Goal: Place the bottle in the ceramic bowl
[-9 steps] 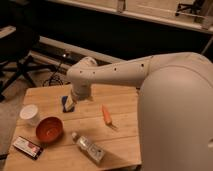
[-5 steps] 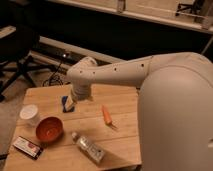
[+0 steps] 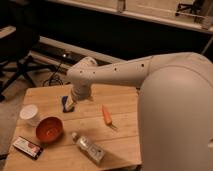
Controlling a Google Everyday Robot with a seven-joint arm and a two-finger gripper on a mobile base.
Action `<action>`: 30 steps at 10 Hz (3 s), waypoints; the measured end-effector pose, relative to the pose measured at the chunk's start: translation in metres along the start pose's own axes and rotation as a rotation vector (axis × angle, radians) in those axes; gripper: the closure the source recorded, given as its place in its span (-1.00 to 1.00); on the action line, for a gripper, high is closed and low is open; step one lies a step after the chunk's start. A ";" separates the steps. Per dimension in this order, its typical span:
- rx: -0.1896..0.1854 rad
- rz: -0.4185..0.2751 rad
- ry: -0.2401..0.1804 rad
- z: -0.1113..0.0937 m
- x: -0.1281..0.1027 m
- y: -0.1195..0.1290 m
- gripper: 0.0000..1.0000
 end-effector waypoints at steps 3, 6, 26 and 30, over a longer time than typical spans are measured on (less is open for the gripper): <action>-0.001 0.000 0.002 0.001 0.000 0.000 -0.60; 0.000 0.000 0.002 0.001 0.000 0.000 -0.60; 0.163 -0.320 0.501 0.069 0.109 0.087 -0.60; 0.060 -0.228 0.536 0.130 0.133 0.093 -0.60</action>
